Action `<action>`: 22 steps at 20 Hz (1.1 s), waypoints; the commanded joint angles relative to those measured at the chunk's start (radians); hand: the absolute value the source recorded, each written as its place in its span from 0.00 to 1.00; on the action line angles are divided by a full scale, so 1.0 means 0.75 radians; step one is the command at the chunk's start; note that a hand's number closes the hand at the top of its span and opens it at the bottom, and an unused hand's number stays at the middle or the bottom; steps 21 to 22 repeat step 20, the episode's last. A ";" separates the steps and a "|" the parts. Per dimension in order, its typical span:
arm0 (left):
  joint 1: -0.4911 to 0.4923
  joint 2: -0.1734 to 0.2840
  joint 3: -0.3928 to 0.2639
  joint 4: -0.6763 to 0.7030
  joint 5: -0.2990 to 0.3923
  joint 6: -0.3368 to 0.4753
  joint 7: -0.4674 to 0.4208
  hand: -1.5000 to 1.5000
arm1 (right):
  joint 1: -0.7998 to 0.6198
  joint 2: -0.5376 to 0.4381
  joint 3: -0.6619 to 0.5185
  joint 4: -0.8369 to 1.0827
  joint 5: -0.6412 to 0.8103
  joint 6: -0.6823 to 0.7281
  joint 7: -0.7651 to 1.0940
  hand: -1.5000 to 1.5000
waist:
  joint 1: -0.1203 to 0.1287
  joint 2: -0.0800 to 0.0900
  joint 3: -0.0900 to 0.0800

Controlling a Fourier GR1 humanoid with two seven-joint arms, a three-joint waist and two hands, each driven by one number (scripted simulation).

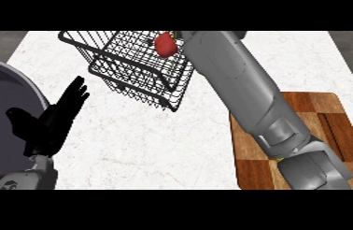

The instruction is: Pick the bell pepper from the cutting board and place it in the tiered basket

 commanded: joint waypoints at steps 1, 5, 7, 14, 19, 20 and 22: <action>0.004 -0.010 0.037 0.075 0.001 0.016 -0.025 0.50 | 0.073 -0.122 -0.086 -0.099 -0.032 -0.008 -0.050 0.00 | -0.040 -0.005 -0.006; 0.067 -0.044 0.018 0.023 -0.015 0.036 -0.027 0.50 | 0.195 -0.206 -0.097 -0.262 -0.020 -0.010 0.039 0.00 | -0.062 -0.017 -0.006; 0.057 -0.022 0.020 0.015 -0.010 0.010 -0.009 0.50 | 0.199 -0.338 -0.143 -0.302 -0.040 0.084 0.079 0.00 | -0.060 -0.015 -0.006; 0.059 0.001 0.070 0.059 -0.003 -0.016 -0.046 0.50 | 0.561 -0.541 -0.157 -0.786 -0.069 0.221 0.208 0.00 | -0.071 -0.016 -0.007; 0.021 0.003 0.080 0.029 0.018 -0.027 0.011 0.50 | 0.705 -0.724 -0.312 -0.920 -0.177 0.398 0.185 0.00 | -0.053 -0.010 -0.006; 0.159 -0.018 0.039 -0.094 0.003 -0.041 -0.016 0.50 | 0.757 -0.730 -0.305 -0.980 -0.162 0.398 0.193 0.00 | -0.044 -0.012 -0.006; 0.159 -0.018 0.039 -0.094 0.003 -0.041 -0.016 0.50 | 0.757 -0.730 -0.305 -0.980 -0.162 0.398 0.193 0.00 | -0.044 -0.012 -0.006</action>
